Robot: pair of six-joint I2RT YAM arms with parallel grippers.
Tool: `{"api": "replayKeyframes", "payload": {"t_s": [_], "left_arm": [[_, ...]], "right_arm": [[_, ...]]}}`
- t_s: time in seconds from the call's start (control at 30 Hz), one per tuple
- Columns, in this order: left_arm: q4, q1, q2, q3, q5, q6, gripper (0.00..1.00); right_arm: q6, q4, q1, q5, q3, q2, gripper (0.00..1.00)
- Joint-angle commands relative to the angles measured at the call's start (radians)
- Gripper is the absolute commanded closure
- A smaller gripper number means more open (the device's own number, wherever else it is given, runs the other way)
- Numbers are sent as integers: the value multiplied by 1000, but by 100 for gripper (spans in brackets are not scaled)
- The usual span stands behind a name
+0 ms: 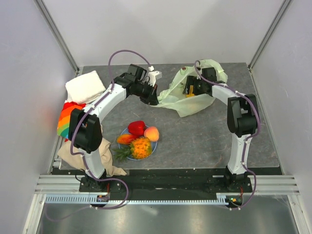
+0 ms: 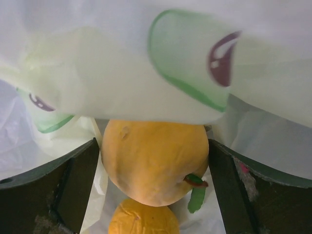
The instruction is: Take the fake fruits out of the plastic bag
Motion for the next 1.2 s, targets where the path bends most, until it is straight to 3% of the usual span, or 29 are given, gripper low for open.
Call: {"api": "replayKeyframes", "payload": {"t_s": [0.0,0.37,0.67,0.73,0.83,0.87,0.93,1.17], "left_arm": [[-5,-11,-45,-8,-32,54,98],[-25,-35,-61,-37,-46,86,98],[-31,-43,-61,-29,-37,82,98],[-32,-45,-56,-23,-37,79,98],[-32,-45,-51,-12,-49,76,99],[-32,-46,-47,-5,-55,71,98],[-29,-45,-45,2,-65,63,98],[1,-40,-8,51,-103,-44,99]], "right_arm": [[160,104,-60,-140,6,26,2],[322,246,-93,-234,-43,54,2],[263,182,-78,-92,0,83,2],[231,168,-71,-108,2,83,9],[195,144,-73,-114,3,49,28],[189,144,-73,-151,5,36,39],[184,141,-84,-199,8,-23,46],[240,168,-110,-582,-12,-127,46]]}}
